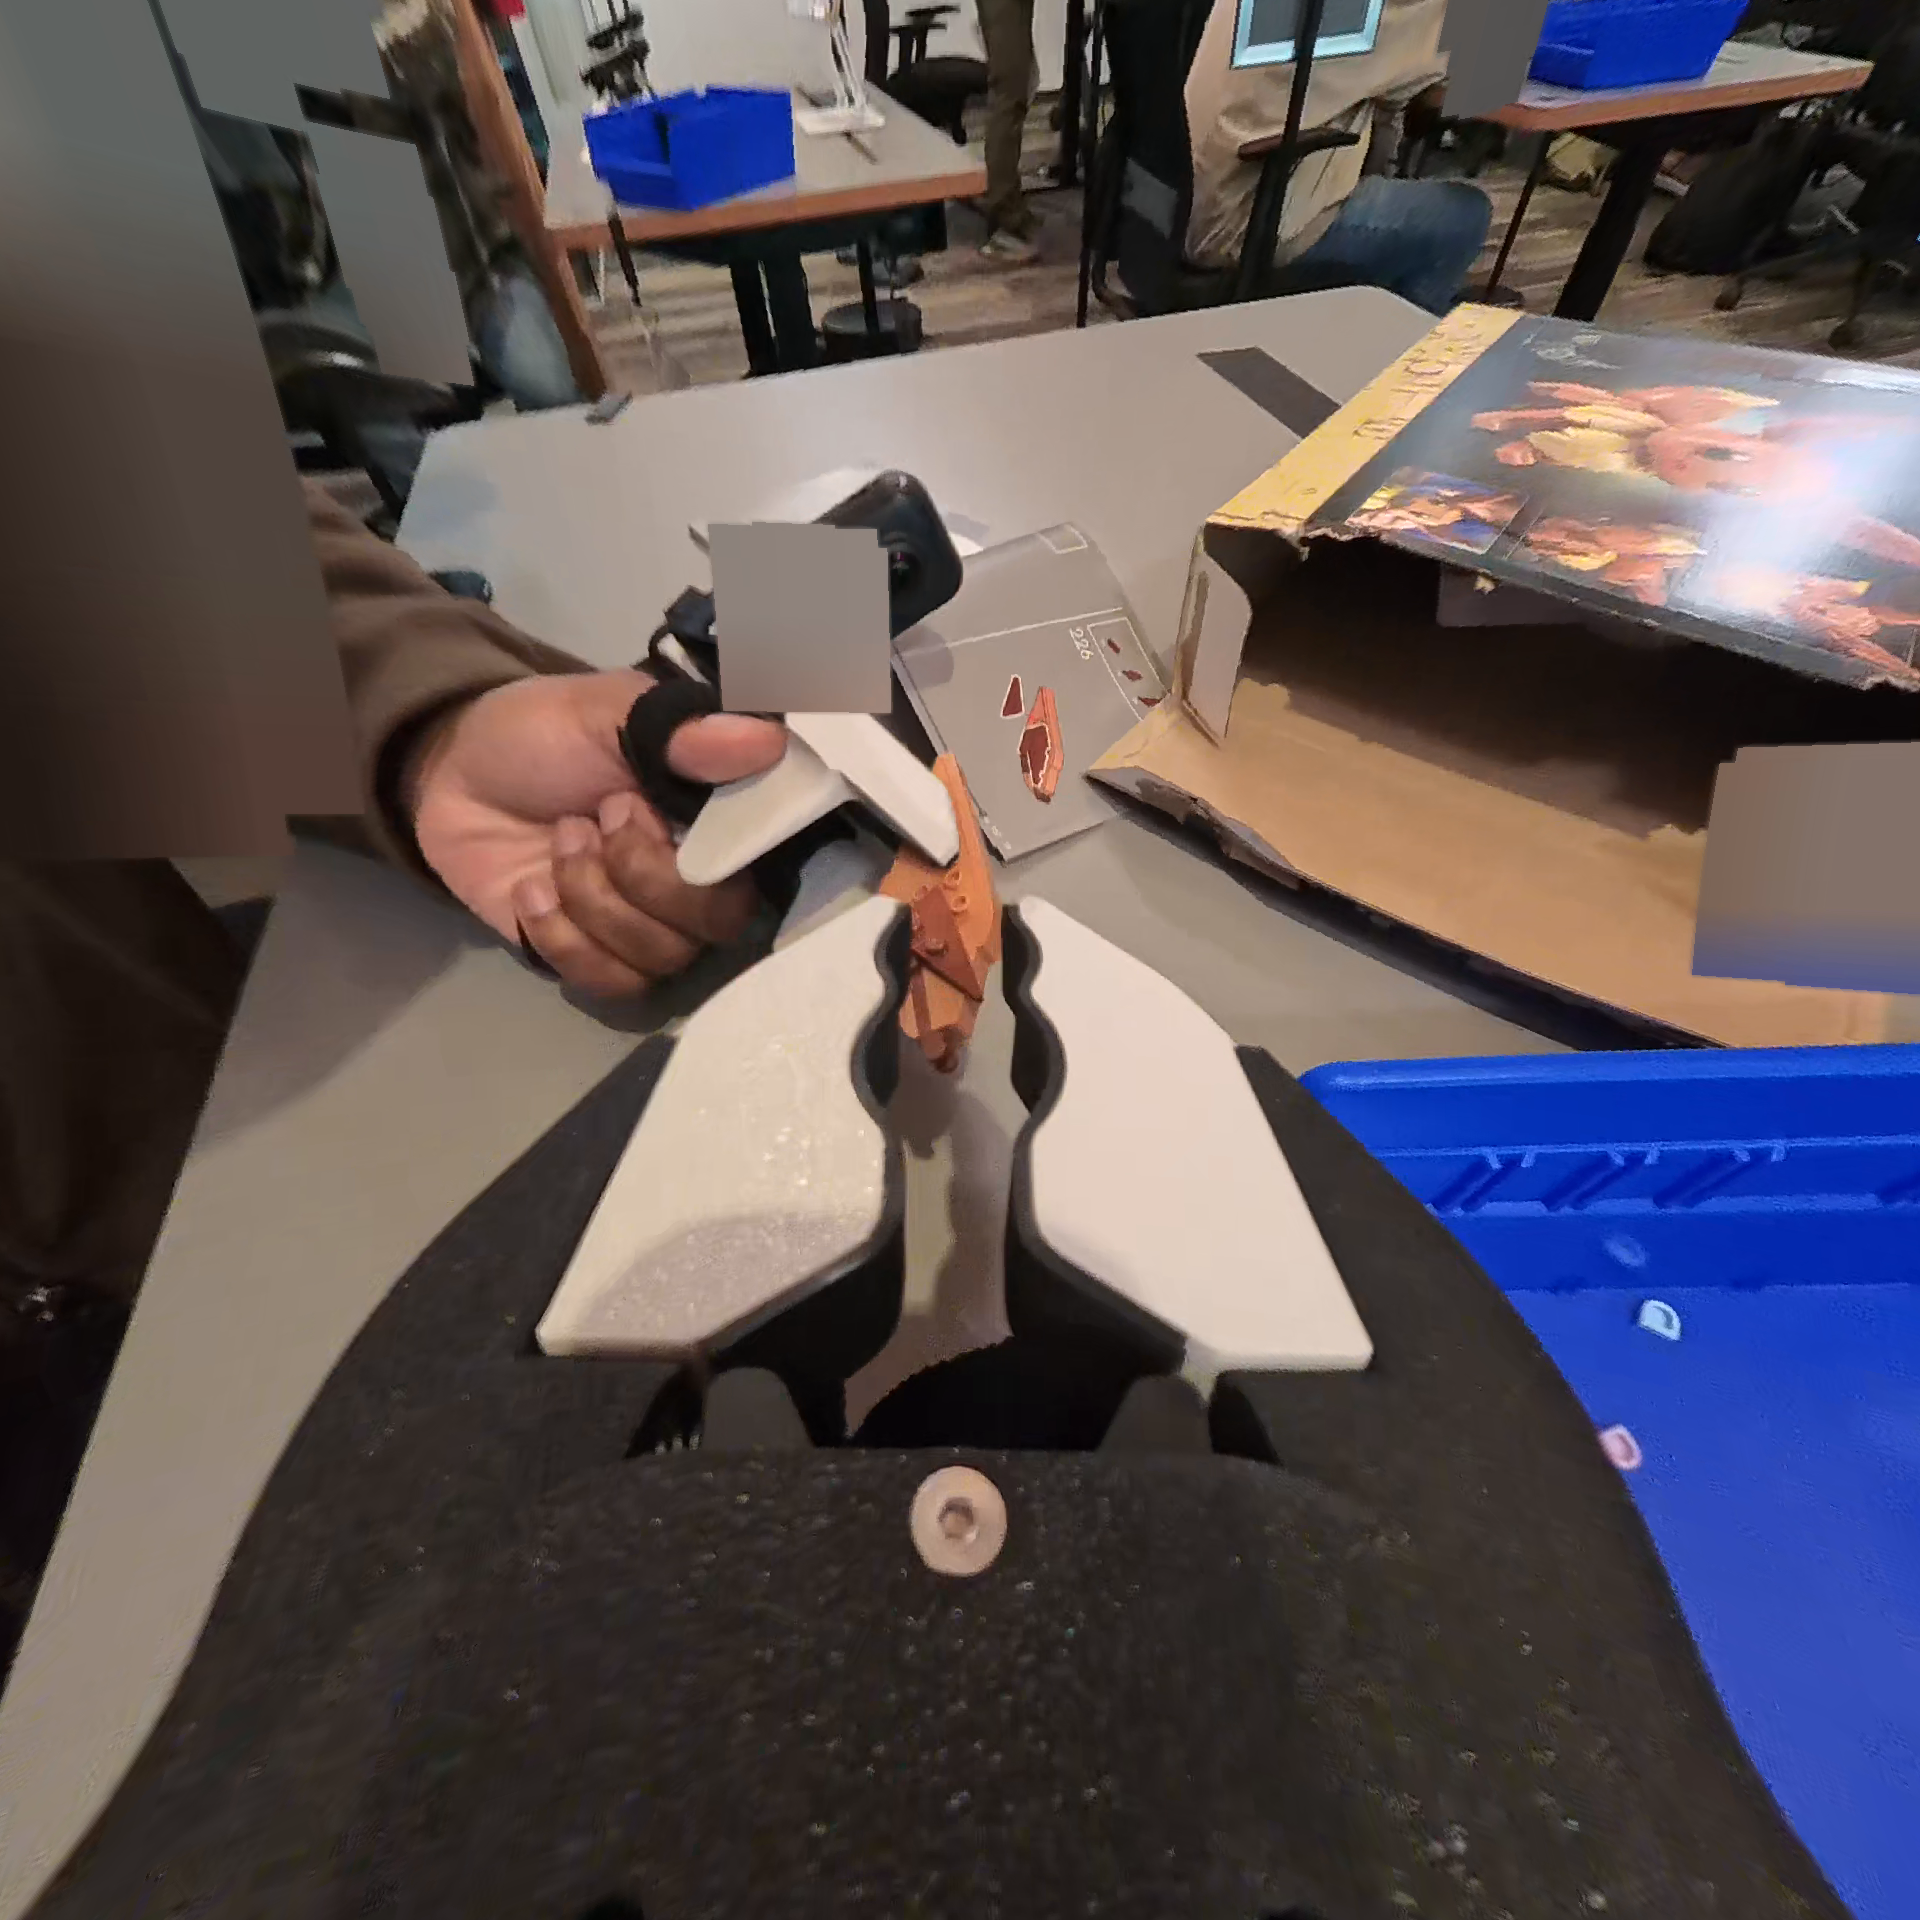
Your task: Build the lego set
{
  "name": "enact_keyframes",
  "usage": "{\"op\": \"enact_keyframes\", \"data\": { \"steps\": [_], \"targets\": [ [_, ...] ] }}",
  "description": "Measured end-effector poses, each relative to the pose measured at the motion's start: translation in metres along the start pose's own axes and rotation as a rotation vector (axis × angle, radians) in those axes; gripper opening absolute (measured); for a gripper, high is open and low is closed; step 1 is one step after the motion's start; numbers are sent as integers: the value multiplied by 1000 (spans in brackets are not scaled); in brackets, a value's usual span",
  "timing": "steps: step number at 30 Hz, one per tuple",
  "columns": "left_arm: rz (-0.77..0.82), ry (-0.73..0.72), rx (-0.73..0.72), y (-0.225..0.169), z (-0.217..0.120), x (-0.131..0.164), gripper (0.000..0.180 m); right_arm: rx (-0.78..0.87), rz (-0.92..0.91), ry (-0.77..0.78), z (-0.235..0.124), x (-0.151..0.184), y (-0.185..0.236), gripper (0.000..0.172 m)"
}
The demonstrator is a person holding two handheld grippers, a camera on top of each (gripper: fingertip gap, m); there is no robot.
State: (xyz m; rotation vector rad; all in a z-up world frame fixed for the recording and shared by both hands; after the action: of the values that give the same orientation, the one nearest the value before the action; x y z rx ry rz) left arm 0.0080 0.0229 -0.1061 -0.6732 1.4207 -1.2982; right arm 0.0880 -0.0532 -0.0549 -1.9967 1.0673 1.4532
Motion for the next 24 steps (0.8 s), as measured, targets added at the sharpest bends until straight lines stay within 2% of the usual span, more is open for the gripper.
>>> {"op": "enact_keyframes", "data": {
  "steps": [9,16,24],
  "targets": [
    [9,10,2,-1,1,1,10,-3,-7,81,10,13,1,17],
    [4,1,-1,0,0,0,10,34,16,74,13,13,1,8],
    [5,-8,-7,0,0,0,10,92,41,95,16,11,5,7]
  ]
}}
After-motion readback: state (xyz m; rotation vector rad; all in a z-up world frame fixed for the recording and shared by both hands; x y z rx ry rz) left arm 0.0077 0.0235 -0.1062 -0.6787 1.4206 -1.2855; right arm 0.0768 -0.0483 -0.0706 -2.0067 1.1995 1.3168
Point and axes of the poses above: each gripper's, where its closed fingertips meet, z out along the fingers, x out of its underside, y = z × x across the jaws, the point moved 5 cm from there along -z, back along the fingers, and after that the axes turned 6 degrees about -x, right-handed, at the moved point
